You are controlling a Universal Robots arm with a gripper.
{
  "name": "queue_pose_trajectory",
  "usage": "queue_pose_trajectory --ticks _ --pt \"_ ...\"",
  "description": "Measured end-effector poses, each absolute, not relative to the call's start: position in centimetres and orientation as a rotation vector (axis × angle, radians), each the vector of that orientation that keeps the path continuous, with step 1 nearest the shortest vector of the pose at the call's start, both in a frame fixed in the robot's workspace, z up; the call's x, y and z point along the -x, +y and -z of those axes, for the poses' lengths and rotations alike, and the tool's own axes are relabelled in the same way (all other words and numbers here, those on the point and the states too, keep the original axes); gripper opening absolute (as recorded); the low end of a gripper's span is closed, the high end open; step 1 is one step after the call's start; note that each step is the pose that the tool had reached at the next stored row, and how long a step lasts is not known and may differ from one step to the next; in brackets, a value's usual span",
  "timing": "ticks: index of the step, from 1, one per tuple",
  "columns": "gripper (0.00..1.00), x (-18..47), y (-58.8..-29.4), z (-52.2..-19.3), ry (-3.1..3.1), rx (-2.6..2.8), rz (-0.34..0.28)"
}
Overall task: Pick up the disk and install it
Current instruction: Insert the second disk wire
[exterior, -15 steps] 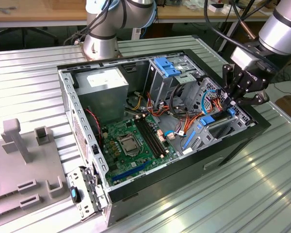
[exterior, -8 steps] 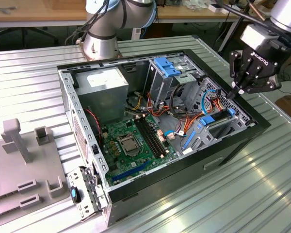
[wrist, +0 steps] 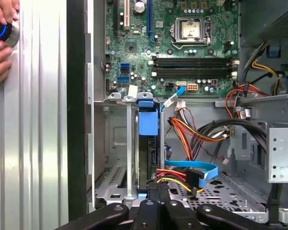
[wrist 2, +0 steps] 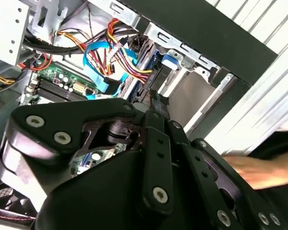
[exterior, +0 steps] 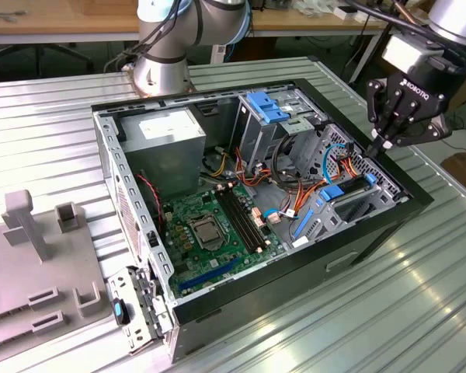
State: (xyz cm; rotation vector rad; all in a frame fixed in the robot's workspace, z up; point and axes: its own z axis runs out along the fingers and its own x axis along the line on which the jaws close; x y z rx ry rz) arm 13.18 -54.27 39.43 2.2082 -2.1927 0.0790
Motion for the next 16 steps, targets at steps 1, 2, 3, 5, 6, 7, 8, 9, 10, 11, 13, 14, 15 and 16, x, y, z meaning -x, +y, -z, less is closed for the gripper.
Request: queue_pose_trajectory --ticks 1,2,3,5,6,7,8,9,10,11,13,14,15,16 --pt "0.11 -13.2 -53.9 -39.4 -2.185 -2.203 -0.093" --pt "0.11 -13.2 -53.2 -39.4 -2.178 -2.198 -0.105" --pt "0.11 -13.2 -52.8 -39.4 -2.175 -2.195 -0.111" --pt "0.11 -13.1 -52.5 -39.5 -2.165 -2.184 -0.136" --pt "0.11 -13.0 -52.4 -39.5 -2.161 -2.180 -0.145" --pt "0.11 -13.0 -52.4 -39.6 -2.156 -2.175 -0.158" --pt "0.11 -13.0 -52.3 -39.6 -2.151 -2.170 -0.169" --pt "0.11 -13.0 -52.3 -39.6 -2.151 -2.170 -0.169" --pt "0.11 -13.0 -52.3 -39.6 -2.151 -2.170 -0.169" --pt "0.11 -13.0 -52.2 -39.6 -2.151 -2.170 -0.169" --pt "0.11 -13.0 -52.2 -39.6 -2.150 -2.169 -0.168" --pt "0.11 -13.0 -52.2 -39.6 -2.148 -2.168 -0.164" --pt "0.11 -13.0 -52.2 -39.6 -2.134 -2.157 -0.133" --pt "0.11 -13.0 -52.2 -39.6 -2.123 -2.149 -0.113"
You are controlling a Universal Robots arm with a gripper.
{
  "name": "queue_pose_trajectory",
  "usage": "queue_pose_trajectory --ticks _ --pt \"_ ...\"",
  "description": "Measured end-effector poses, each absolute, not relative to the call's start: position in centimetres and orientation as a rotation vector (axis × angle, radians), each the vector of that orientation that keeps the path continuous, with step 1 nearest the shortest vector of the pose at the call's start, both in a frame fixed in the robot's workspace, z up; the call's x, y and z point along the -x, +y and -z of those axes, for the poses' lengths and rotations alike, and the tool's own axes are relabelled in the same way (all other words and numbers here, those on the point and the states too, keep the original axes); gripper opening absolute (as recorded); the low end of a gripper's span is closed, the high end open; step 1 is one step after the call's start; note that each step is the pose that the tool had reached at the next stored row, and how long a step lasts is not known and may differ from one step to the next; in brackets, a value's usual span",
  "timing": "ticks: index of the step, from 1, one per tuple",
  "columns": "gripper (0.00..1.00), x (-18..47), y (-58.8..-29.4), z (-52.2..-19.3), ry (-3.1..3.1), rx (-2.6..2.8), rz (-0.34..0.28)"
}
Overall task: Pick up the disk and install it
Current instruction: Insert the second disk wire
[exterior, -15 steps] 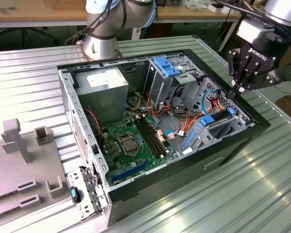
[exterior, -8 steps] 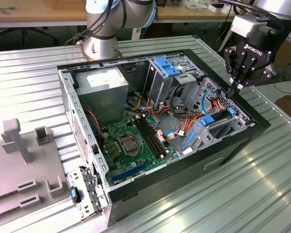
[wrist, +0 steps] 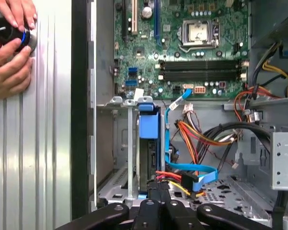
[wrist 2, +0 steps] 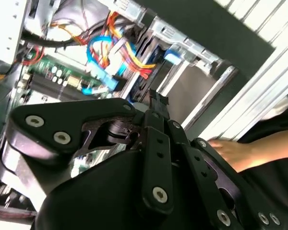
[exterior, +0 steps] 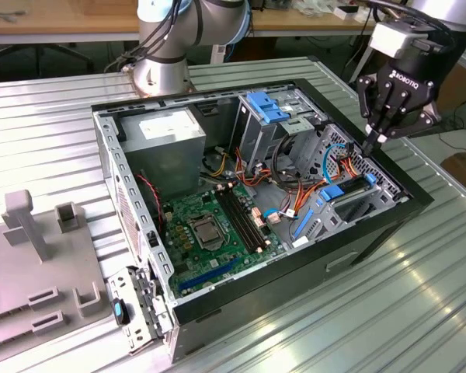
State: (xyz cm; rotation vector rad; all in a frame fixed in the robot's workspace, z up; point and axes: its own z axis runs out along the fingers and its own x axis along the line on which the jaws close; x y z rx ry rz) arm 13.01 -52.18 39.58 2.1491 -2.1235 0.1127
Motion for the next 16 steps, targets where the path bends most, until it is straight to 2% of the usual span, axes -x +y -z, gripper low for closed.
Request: queue_pose_trajectory --ticks 2,8,16 --pt "0.11 -13.0 -52.1 -39.5 -2.114 -2.142 -0.093" --pt "0.11 -13.1 -49.8 -39.4 -2.108 -2.136 -0.097" --pt "0.11 -13.4 -49.6 -39.3 -2.106 -2.138 -0.096"
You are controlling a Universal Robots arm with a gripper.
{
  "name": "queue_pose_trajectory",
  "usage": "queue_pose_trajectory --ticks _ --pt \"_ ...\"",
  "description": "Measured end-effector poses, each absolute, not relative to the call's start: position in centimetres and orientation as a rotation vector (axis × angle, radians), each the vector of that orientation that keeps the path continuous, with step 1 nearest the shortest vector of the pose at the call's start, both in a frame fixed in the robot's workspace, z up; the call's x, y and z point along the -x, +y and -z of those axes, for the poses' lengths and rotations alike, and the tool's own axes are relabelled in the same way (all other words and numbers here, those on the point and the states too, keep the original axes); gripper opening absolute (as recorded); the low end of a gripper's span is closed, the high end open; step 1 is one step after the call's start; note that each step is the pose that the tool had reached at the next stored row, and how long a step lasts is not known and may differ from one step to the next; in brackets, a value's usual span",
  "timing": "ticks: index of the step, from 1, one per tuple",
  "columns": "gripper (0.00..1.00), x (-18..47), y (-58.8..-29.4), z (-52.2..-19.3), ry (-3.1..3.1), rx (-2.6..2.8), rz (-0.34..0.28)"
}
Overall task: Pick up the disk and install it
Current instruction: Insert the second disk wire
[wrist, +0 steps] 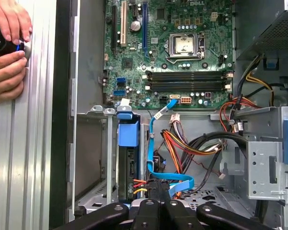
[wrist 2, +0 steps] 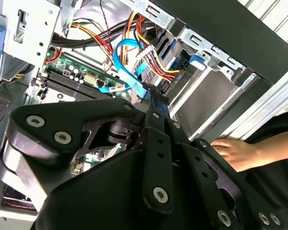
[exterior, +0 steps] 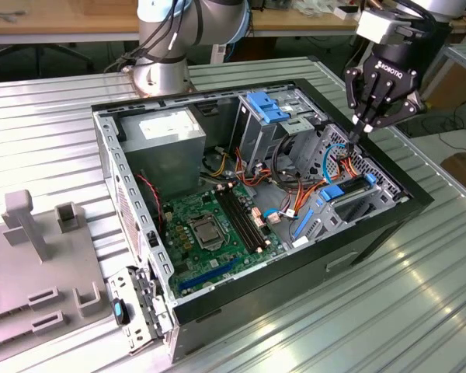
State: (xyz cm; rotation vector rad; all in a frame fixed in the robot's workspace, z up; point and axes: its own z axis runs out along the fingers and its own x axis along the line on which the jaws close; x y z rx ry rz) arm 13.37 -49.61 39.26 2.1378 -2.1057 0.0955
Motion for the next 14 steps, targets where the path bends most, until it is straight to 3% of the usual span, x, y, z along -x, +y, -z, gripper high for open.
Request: queue_pose_trajectory --ticks 2,4,7,10,12,14 --pt "0.11 -13.4 -49.6 -39.3 -2.106 -2.138 -0.096" --pt "0.24 -13.4 -49.6 -39.3 -2.106 -2.138 -0.096" --pt "0.25 -13.4 -49.4 -39.2 -2.106 -2.138 -0.096" --pt "0.39 -13.4 -48.9 -39.2 -2.106 -2.138 -0.095" --pt "0.39 -13.4 -48.6 -39.1 -2.101 -2.134 -0.103" --pt "0.39 -13.4 -47.7 -39.1 -2.077 -2.108 -0.151"
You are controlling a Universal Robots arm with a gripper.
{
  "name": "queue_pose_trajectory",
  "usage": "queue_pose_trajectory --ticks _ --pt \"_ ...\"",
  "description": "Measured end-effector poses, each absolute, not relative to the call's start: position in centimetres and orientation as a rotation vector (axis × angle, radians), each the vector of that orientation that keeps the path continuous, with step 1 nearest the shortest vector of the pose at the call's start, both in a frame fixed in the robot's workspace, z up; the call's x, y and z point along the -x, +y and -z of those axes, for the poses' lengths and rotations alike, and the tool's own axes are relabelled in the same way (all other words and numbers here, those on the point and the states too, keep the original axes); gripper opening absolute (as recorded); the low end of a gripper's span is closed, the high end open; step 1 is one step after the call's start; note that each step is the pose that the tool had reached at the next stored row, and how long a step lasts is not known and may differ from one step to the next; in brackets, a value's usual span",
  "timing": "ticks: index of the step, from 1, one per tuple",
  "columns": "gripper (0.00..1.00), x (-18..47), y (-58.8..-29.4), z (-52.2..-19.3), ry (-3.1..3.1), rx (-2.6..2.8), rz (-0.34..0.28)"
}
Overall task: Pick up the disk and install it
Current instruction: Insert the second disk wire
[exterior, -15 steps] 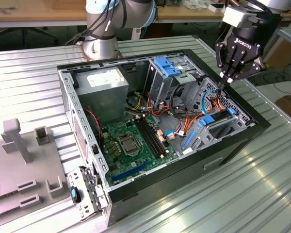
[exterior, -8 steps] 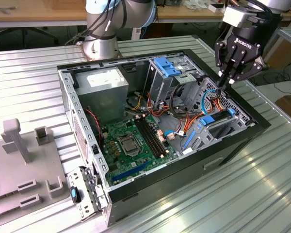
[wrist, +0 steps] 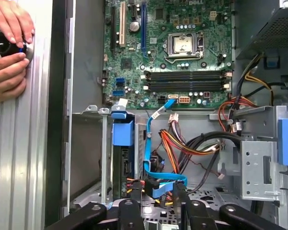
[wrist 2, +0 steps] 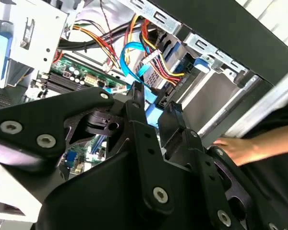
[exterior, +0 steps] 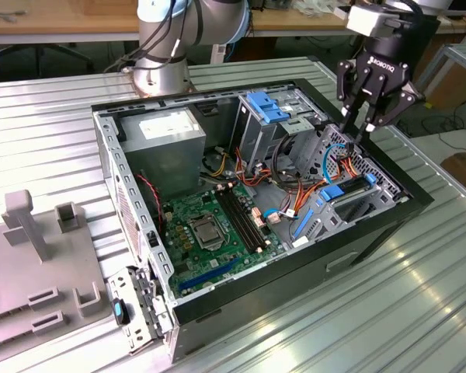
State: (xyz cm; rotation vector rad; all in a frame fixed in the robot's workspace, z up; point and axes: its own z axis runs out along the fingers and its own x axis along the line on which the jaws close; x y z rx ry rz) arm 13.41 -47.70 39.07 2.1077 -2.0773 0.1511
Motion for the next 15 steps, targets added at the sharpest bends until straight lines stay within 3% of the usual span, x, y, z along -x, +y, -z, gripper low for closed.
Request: queue_pose_trajectory --ticks 3,10,15 --pt "0.39 -13.4 -46.9 -38.7 -2.043 -2.070 -0.216" --pt "0.39 -13.4 -45.7 -38.4 -2.032 -2.061 -0.232" --pt "0.39 -13.4 -45.5 -38.1 -1.981 -2.009 -0.319"
